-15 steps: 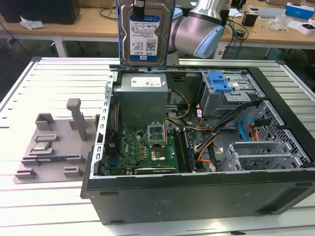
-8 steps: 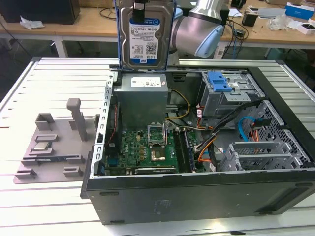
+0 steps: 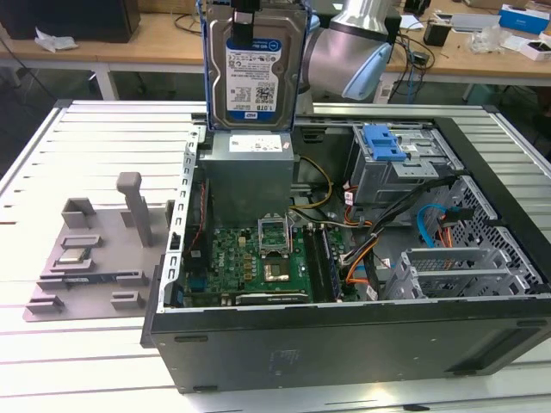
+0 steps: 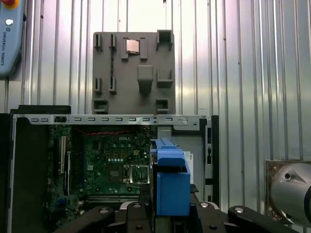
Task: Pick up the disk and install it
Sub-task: 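Pick up the disk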
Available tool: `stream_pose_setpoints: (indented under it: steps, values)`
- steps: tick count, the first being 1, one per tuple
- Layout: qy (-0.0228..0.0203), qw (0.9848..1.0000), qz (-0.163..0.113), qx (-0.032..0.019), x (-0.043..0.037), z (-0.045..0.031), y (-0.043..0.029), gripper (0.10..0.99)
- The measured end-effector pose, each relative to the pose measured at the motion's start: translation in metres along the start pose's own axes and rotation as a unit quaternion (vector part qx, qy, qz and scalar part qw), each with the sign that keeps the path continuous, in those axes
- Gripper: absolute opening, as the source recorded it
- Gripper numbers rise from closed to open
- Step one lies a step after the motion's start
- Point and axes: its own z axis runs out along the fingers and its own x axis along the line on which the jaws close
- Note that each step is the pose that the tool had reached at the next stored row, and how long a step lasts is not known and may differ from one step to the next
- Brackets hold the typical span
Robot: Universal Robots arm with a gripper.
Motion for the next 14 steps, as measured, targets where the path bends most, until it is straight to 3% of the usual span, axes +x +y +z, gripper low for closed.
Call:
stream_pose_setpoints:
  steps: [14]
  values:
    - [0.0000,1.0000,0.000,0.0000,0.0286,-0.0007,0.0001,0.365]
